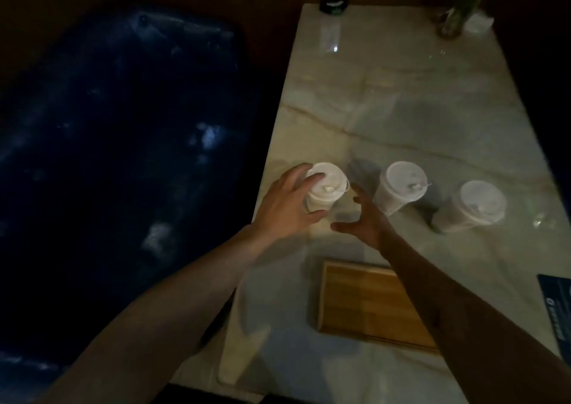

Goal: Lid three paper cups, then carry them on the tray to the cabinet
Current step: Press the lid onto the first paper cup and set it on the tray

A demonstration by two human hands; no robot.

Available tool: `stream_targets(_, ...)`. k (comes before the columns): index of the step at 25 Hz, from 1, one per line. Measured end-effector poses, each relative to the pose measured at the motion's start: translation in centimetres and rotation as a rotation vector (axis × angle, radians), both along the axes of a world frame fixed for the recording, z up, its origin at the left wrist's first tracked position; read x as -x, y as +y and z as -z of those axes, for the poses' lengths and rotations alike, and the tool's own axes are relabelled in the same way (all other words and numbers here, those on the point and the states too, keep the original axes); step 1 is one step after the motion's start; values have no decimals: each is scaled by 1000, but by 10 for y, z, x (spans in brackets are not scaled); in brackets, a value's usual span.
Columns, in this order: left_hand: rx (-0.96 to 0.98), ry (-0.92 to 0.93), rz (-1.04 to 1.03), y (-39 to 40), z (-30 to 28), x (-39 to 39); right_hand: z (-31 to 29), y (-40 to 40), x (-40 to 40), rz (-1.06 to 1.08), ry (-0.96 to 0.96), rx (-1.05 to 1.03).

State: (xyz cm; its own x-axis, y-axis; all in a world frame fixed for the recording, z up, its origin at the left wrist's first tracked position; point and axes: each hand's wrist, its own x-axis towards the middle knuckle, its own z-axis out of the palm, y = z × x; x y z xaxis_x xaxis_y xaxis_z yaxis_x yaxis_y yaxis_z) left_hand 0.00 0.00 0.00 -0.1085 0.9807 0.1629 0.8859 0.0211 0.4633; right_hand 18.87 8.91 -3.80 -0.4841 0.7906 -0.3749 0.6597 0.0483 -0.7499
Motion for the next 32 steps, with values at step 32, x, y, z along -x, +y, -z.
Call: stream_targets(32, -205, -640, 71, -48, -109, -23, -97, -82, -9, 235, 611, 95)
